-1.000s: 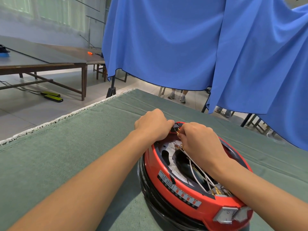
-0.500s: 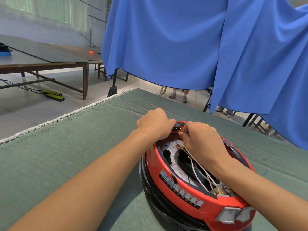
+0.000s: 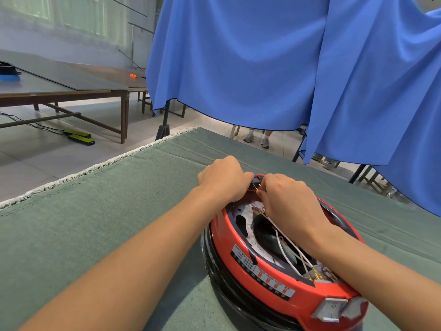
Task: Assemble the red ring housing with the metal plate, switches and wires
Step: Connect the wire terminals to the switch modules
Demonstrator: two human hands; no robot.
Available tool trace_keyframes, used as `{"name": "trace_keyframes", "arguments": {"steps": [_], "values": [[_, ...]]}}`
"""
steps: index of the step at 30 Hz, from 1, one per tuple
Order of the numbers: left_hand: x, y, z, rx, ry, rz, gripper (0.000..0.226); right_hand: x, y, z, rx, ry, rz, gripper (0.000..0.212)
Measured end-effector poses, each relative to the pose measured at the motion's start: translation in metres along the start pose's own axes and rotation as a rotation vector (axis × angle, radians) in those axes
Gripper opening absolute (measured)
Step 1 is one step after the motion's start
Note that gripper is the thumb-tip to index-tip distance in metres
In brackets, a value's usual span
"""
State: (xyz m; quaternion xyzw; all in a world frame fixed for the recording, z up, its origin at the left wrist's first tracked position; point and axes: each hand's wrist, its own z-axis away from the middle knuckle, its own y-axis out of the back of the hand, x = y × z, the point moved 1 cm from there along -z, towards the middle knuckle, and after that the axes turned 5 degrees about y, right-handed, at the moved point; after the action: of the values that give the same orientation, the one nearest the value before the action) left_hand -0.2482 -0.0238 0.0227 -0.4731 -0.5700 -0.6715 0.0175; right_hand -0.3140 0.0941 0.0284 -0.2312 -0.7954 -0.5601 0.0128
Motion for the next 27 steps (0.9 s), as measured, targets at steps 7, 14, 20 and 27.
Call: {"name": "trace_keyframes", "arguments": {"steps": [7,14,20,27], "values": [[0.000,0.002,0.001,0.020,-0.020,-0.031,0.037,0.000,-0.001,-0.002,-0.005,0.030,0.059,0.013],[0.001,0.002,0.001,0.028,-0.026,-0.048,0.038,-0.001,-0.004,-0.004,0.012,0.047,0.053,0.012],[0.001,0.002,0.002,0.040,-0.024,-0.067,0.036,-0.001,-0.004,-0.004,0.019,0.038,0.026,0.010],[0.001,0.002,0.002,0.061,-0.004,-0.083,0.036,-0.007,0.005,-0.005,-0.024,0.193,0.147,0.015]]}}
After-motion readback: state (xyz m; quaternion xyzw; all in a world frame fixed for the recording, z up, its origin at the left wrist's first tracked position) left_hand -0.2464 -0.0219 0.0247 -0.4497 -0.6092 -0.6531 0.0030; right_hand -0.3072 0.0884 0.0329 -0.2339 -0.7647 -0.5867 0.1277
